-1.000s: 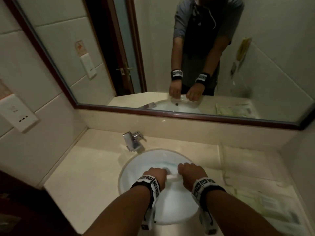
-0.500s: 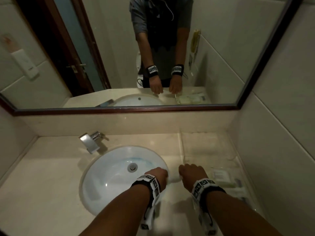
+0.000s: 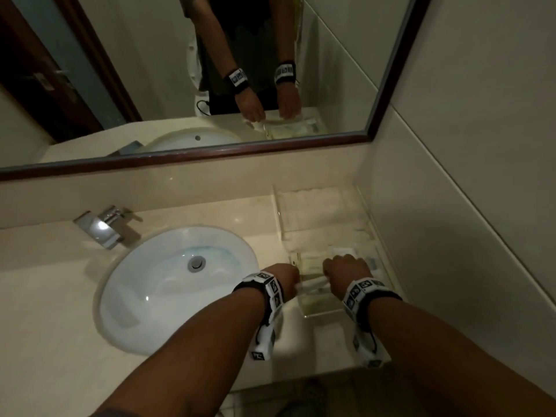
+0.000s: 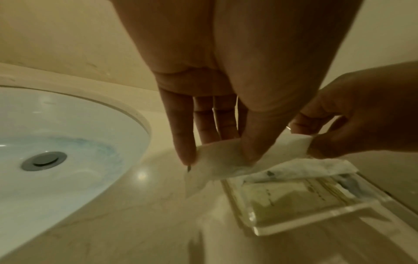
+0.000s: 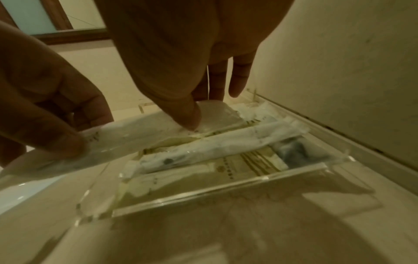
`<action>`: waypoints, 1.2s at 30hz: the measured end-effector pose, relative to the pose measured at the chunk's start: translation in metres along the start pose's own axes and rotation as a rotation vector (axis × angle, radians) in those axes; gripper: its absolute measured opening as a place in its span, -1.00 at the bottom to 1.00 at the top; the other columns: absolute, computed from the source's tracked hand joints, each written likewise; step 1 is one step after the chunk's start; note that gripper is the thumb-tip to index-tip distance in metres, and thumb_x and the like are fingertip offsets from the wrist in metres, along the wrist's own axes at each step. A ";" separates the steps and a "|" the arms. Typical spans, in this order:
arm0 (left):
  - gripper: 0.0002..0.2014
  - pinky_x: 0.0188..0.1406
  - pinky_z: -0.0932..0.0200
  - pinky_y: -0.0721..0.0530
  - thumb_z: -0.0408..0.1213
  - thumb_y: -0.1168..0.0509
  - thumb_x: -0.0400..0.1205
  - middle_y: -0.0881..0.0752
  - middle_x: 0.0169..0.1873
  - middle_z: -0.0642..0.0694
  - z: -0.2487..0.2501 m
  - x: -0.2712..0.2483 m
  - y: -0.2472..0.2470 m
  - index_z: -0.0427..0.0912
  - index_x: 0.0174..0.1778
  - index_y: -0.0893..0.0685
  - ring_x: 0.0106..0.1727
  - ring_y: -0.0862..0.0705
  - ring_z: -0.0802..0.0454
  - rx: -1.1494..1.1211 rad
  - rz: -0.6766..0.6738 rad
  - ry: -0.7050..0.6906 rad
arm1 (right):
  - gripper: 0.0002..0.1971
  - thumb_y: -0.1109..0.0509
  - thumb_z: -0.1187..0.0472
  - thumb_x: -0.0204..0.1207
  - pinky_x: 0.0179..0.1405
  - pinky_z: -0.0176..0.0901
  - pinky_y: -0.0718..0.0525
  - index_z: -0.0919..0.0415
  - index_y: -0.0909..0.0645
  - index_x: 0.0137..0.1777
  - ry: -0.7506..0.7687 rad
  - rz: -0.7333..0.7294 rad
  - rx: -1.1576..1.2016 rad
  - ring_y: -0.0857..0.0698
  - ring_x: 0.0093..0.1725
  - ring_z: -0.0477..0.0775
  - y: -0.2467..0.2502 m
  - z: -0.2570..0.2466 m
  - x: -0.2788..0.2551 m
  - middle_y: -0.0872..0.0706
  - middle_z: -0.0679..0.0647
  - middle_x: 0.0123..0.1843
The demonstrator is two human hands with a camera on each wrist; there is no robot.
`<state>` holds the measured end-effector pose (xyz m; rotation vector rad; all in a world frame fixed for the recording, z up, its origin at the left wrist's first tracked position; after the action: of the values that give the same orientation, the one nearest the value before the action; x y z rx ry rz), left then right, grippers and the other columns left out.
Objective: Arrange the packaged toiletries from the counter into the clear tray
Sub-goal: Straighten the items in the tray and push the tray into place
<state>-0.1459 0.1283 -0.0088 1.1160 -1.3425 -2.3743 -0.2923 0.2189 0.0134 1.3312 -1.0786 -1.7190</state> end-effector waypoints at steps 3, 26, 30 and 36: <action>-0.74 0.06 0.03 -0.68 -0.17 -0.29 0.62 -0.74 0.10 -0.21 0.016 0.007 -0.011 -0.22 0.12 -0.73 0.11 -0.71 -0.21 0.015 -0.023 -0.015 | -0.70 -0.24 0.19 0.60 0.24 0.09 -0.53 0.03 -0.55 0.32 -0.044 -0.026 -0.034 -0.56 0.29 0.22 -0.013 0.013 -0.011 -0.59 0.13 0.29; -0.79 0.10 0.00 -0.71 -0.28 -0.33 0.59 -0.72 0.11 -0.22 0.053 0.032 -0.043 -0.19 0.12 -0.72 0.10 -0.72 -0.23 0.078 -0.058 0.008 | -0.65 -0.32 0.16 0.53 0.22 0.07 -0.63 0.03 -0.50 0.33 -0.106 -0.113 0.300 -0.62 0.26 0.22 -0.062 0.035 -0.029 -0.56 0.15 0.27; -0.81 0.05 0.02 -0.68 -0.29 -0.33 0.58 -0.67 0.10 -0.23 0.059 0.032 -0.042 -0.20 0.09 -0.68 0.11 -0.71 -0.24 0.118 -0.021 -0.017 | -0.62 -0.34 0.12 0.53 0.26 0.13 -0.60 -0.01 -0.52 0.35 -0.103 -0.122 0.256 -0.61 0.28 0.20 -0.064 0.035 -0.028 -0.55 0.13 0.29; -0.82 -0.06 0.04 -0.71 -0.32 -0.29 0.61 -0.75 -0.10 -0.23 0.066 0.030 -0.044 -0.31 -0.01 -0.76 0.01 -0.76 -0.23 0.193 -0.141 -0.034 | -0.59 -0.31 -0.06 0.47 0.36 0.21 -0.49 -0.14 -0.52 0.33 -0.159 -0.144 0.266 -0.49 0.36 0.23 -0.067 0.039 -0.029 -0.49 0.09 0.31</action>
<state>-0.2048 0.1817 -0.0396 1.2654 -1.5821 -2.4110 -0.3256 0.2795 -0.0314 1.4839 -1.3695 -1.8617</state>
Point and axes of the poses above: each hand's wrist, its own x-axis towards the middle knuckle, its own y-axis out of the back of the hand, z = x × y, the point moved 2 cm from there along x, towards the middle knuckle
